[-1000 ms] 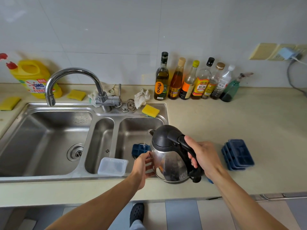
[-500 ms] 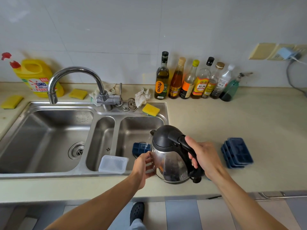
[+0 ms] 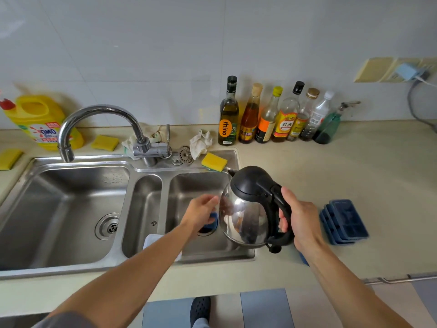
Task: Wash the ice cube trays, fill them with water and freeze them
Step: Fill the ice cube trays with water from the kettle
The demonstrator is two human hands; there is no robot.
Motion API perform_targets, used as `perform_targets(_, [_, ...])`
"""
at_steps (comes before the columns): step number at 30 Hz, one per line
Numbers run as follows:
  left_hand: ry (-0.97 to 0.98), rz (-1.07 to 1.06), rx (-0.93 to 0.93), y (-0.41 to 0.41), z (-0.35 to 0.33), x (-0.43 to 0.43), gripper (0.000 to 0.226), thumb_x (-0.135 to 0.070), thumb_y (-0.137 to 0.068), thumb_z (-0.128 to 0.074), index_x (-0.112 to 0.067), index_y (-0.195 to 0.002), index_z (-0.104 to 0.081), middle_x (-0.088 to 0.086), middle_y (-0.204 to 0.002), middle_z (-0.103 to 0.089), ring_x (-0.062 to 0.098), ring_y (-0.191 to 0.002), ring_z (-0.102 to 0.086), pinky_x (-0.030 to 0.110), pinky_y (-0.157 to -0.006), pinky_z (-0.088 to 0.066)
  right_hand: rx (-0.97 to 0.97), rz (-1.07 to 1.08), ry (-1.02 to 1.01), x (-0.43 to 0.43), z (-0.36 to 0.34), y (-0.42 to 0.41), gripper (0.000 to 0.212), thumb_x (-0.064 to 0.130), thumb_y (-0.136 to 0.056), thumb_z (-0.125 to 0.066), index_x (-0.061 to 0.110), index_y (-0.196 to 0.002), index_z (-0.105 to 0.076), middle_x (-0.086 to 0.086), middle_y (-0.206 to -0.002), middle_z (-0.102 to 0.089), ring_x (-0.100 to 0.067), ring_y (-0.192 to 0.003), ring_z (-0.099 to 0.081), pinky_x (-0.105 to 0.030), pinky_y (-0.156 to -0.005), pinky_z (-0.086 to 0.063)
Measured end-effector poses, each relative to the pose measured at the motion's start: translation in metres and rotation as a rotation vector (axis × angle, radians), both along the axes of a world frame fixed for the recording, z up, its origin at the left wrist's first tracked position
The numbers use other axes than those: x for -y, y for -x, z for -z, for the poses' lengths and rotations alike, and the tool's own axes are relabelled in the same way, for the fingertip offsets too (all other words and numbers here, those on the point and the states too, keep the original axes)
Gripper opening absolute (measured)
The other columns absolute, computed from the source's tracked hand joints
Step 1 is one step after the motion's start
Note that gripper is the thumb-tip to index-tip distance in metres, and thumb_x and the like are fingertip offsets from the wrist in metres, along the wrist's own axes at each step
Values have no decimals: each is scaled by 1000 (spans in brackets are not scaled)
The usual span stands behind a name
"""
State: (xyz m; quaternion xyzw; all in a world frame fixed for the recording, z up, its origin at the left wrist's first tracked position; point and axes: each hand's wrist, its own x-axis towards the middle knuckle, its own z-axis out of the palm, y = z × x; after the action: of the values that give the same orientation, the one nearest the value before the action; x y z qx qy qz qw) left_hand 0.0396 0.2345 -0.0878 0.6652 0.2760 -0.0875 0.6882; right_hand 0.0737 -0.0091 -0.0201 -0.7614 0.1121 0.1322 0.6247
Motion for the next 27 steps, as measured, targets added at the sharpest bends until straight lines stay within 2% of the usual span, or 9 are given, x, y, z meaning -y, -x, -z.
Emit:
perform_targets(6, [-22, 215, 174, -53, -40, -9, 20, -23, -103, -55, -26, -111, -73, -7, -106, -76, 9, -104, -69, 32, -87, -60, -3, 112, -1, -10, 5, -41, 58, 71, -75, -61, 19, -51, -67, -10, -53, -58, -22, -45, -53, -35, -54, -50])
perform_targets(10, [-99, 377, 183, -88, -45, -6, 32, -28, -103, -55, -24, -134, -62, -2, -121, -70, 20, -114, -64, 38, -99, -54, -27, 172, 33, -7, 6, -71, 55, 75, -71, -58, 24, -52, -69, -5, -56, -63, -16, -46, -59, -29, -55, -52])
perform_targets(14, [-113, 475, 171, -120, -41, 2, 41, -30, -102, -58, -25, -142, -53, -5, -125, -66, 11, -115, -62, 33, -97, -53, -30, 190, 85, -1, 9, -95, 56, 77, -73, -55, 27, -52, -69, -3, -56, -65, -10, -46, -61, -28, -56, -48])
perform_targets(16, [-132, 513, 179, -135, -39, 6, 44, -28, -102, -58, -23, -144, -50, -4, -128, -65, 9, -116, -61, 32, -95, -52, -39, 213, 105, 2, 11, -104, 54, 79, -72, -52, 31, -56, -71, 0, -58, -67, -5, -46, -62, -28, -56, -46])
perform_targets(19, [-130, 565, 175, -156, -39, 13, 45, -30, -102, -58, -22, -144, -48, -5, -131, -62, 9, -119, -58, 32, -96, -51, -42, 219, 148, 6, 14, -117, 54, 76, -78, -49, 32, -51, -67, 3, -55, -66, -3, -45, -59, -29, -57, -44])
perform_targets(23, [-136, 591, 165, -175, -42, 28, 45, -33, -100, -59, -23, -141, -45, -9, -135, -57, 12, -122, -56, 38, -103, -47, -53, 240, 171, 12, 19, -132, 58, 68, -88, -52, 22, -56, -64, 5, -55, -65, -14, -59, -62, -30, -60, -44])
perform_targets(27, [-161, 592, 153, -183, -39, 40, 46, -35, -98, -63, -25, -138, -43, -11, -133, -56, 13, -123, -55, 40, -106, -44, -6, 209, 256, 14, 15, -142, 56, 58, -97, -50, 17, -62, -63, 0, -59, -66, -11, -55, -60, -27, -59, -43])
